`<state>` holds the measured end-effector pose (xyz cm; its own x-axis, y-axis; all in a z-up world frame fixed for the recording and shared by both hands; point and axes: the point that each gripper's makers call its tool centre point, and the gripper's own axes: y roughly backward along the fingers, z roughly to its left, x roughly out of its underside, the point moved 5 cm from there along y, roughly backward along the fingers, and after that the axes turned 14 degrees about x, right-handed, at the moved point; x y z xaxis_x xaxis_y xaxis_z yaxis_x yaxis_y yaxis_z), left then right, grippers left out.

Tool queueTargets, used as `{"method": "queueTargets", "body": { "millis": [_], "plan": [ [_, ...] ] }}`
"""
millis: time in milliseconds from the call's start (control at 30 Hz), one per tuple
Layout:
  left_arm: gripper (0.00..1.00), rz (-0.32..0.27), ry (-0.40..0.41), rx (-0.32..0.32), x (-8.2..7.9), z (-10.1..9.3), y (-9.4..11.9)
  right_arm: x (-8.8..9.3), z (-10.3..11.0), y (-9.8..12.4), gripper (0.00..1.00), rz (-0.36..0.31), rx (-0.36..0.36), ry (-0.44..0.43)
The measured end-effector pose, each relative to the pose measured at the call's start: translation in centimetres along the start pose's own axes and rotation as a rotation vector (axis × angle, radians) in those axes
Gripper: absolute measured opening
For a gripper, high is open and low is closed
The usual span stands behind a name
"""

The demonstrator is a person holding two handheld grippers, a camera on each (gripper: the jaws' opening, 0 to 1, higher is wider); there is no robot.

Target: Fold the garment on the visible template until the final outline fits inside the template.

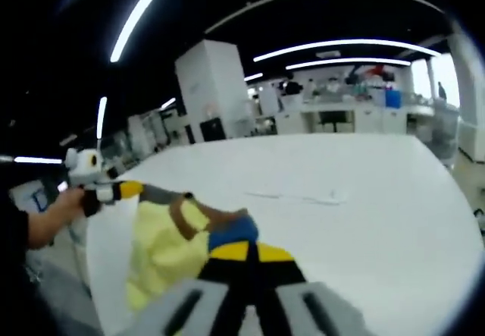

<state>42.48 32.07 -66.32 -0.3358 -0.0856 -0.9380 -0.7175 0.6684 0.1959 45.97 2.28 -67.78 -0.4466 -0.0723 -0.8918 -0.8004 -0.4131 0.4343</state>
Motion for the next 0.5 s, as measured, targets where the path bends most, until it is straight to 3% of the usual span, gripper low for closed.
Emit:
{"method": "queueTargets", "body": {
  "millis": [100,233,500],
  "plan": [
    [0.00,-0.078,0.116,0.032,-0.5,0.5,-1.4,-0.5,-0.4,-1.0,0.00,-0.014,0.039,-0.015],
    [0.00,-0.028,0.076,-0.015,0.1,2.1,-2.4,-0.7,-1.4,-2.7,0.00,-0.015,0.096,-0.062],
    [0.00,-0.010,0.167,-0.058,2.0,6.0,-5.4,0.5,-3.0,-6.9,0.00,0.015,0.187,-0.091]
  ]
}}
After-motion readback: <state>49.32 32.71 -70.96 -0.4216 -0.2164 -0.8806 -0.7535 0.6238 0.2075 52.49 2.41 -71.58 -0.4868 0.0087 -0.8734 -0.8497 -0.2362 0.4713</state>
